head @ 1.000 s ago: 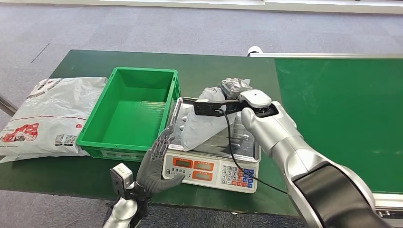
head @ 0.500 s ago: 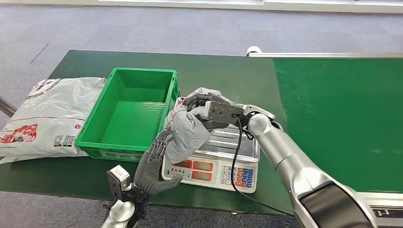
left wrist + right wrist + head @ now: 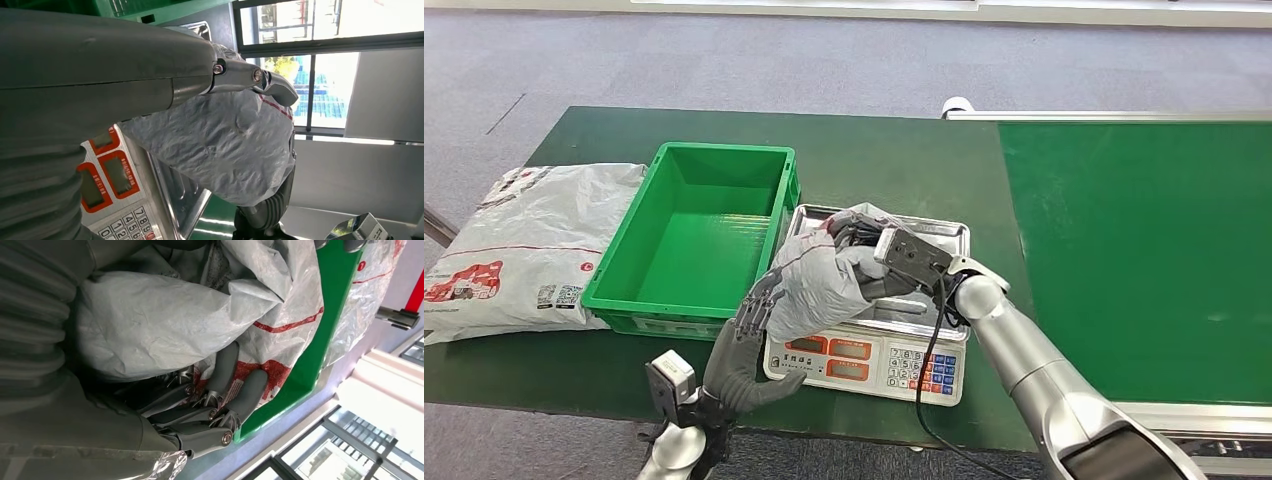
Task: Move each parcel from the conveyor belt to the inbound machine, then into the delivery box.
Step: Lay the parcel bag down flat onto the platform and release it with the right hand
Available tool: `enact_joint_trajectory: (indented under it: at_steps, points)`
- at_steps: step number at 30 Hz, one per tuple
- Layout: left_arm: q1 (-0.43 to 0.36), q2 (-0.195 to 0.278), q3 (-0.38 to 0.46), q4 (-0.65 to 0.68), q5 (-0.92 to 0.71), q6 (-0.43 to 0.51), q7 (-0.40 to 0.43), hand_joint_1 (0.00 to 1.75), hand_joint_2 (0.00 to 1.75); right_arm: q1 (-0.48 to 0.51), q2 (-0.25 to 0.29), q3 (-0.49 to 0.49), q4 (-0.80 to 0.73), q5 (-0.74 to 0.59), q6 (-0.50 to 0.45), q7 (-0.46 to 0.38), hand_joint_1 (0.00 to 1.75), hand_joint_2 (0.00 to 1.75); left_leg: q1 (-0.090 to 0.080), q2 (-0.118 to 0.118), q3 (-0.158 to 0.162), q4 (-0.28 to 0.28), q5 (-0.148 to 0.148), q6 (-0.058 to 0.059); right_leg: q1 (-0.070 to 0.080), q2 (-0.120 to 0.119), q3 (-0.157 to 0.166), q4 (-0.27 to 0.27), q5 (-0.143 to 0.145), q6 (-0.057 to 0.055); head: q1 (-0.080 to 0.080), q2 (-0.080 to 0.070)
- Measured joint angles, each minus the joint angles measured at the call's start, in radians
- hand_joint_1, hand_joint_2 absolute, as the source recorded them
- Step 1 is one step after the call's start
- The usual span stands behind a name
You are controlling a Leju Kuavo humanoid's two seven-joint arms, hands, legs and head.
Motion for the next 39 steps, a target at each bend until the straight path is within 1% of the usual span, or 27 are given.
enact_joint_trajectory:
  at_steps: [3, 5, 7, 9, 12, 16, 18, 20, 22, 24, 28, 33, 39]
  points:
    - [0.005, 0.0, 0.001, -0.005, -0.003, 0.002, 0.0, 0.0, 1.75, 0.015, -0.01, 0.0, -0.014, -0.002, -0.013, 0.016, 0.0, 1.75, 0.0, 0.0, 0.0, 0.0, 0.0, 0.0, 0.0, 0.0, 0.0, 0.0, 0.0, 0.0, 0.0, 0.0]
    - [0.008, 0.0, 0.004, -0.008, -0.007, 0.007, 0.0, 0.0, 1.75, 0.019, -0.013, 0.0, -0.016, 0.01, -0.046, 0.048, 0.0, 1.75, 0.0, 0.0, 0.0, 0.0, 0.0, 0.0, 0.0, 0.0, 0.0, 0.0, 0.0, 0.0, 0.0, 0.0]
    - [0.013, 0.0, 0.009, -0.016, -0.009, 0.011, 0.0, 0.0, 1.75, 0.025, -0.018, 0.0, -0.016, 0.048, -0.111, 0.101, 0.0, 1.75, 0.0, 0.0, 0.0, 0.0, 0.0, 0.0, 0.0, 0.0, 0.0, 0.0, 0.0, 0.0, 0.0, 0.0]
    - [0.023, 0.0, 0.016, -0.029, -0.013, 0.014, 0.002, 0.0, 1.75, 0.031, -0.025, 0.0, -0.016, 0.122, -0.209, 0.181, 0.0, 1.75, 0.0, 0.0, 0.0, 0.0, 0.0, 0.0, 0.0, 0.0, 0.0, 0.0, 0.0, 0.0, 0.0, 0.0]
    - [0.044, -0.001, 0.031, -0.059, -0.021, 0.02, 0.012, 0.0, 1.75, 0.049, -0.039, -0.001, -0.019, 0.276, -0.37, 0.333, 0.0, 1.75, 0.0, 0.0, 0.0, 0.0, 0.0, 0.0, 0.0, 0.0, 0.0, 0.0, 0.0, 0.0, 0.0, 0.0]
    - [0.078, -0.005, 0.045, -0.101, -0.032, 0.027, 0.027, 0.0, 1.75, 0.114, -0.065, -0.032, -0.069, 0.567, -0.554, 0.58, 0.0, 1.75, 0.0, -0.002, 0.0, 0.0, 0.0, 0.0, 0.0, -0.001, 0.001, -0.001, 0.0, 0.0, 0.0, 0.0]
    - [0.091, -0.008, 0.049, -0.115, -0.036, 0.027, 0.031, 0.0, 1.75, 0.162, -0.074, -0.071, -0.119, 0.709, -0.606, 0.671, 0.0, 1.75, 0.0, -0.003, 0.0, 0.0, 0.0, 0.001, 0.0, -0.002, 0.001, -0.001, -0.001, 0.0, 0.0, 0.0]
    - [0.1, -0.012, 0.05, -0.123, -0.04, 0.027, 0.033, 0.0, 1.75, 0.219, -0.079, -0.127, -0.182, 0.815, -0.628, 0.724, 0.0, 1.75, 0.0, -0.004, -0.001, 0.0, -0.001, 0.001, 0.0, -0.004, 0.002, -0.001, -0.001, 0.001, 0.0, 0.0]
    - [0.108, -0.015, 0.05, -0.125, -0.044, 0.027, 0.033, 0.0, 1.75, 0.275, -0.08, -0.184, -0.244, 0.886, -0.626, 0.752, 0.0, 1.75, 0.0, -0.005, -0.001, 0.0, -0.001, 0.001, 0.0, -0.004, 0.002, -0.001, -0.001, 0.001, 0.0, 0.0]
    - [0.113, -0.016, 0.05, -0.125, -0.048, 0.028, 0.031, 0.0, 1.75, 0.319, -0.08, -0.23, -0.297, 0.919, -0.621, 0.756, 0.0, 1.75, 0.0, -0.004, -0.001, 0.0, -0.001, 0.001, 0.0, -0.003, 0.001, -0.001, -0.001, 0.001, 0.0, 0.0]
    - [0.114, -0.017, 0.05, -0.124, -0.049, 0.029, 0.029, 0.0, 1.75, 0.374, -0.08, -0.292, -0.378, 0.932, -0.607, 0.717, 0.0, 1.75, 0.0, -0.004, -0.001, 0.0, -0.001, 0.002, 0.0, -0.004, 0.001, -0.001, -0.001, 0.001, 0.0, 0.0]
    - [0.114, -0.017, 0.05, -0.124, -0.049, 0.029, 0.028, 0.0, 1.75, 0.406, -0.08, -0.326, -0.427, 0.934, -0.601, 0.706, 0.0, 1.75, 0.0, -0.004, -0.001, 0.0, -0.001, 0.002, 0.0, -0.003, 0.001, -0.001, -0.001, 0.001, 0.0, 0.0]
    - [0.114, -0.017, 0.05, -0.124, -0.049, 0.029, 0.028, 0.0, 1.75, 0.42, -0.08, -0.34, -0.45, 0.934, -0.595, 0.697, 0.0, 1.75, 0.0, -0.003, -0.001, 0.0, -0.001, 0.002, 0.0, -0.002, 0.001, -0.001, -0.001, 0.001, 0.0, 0.0]
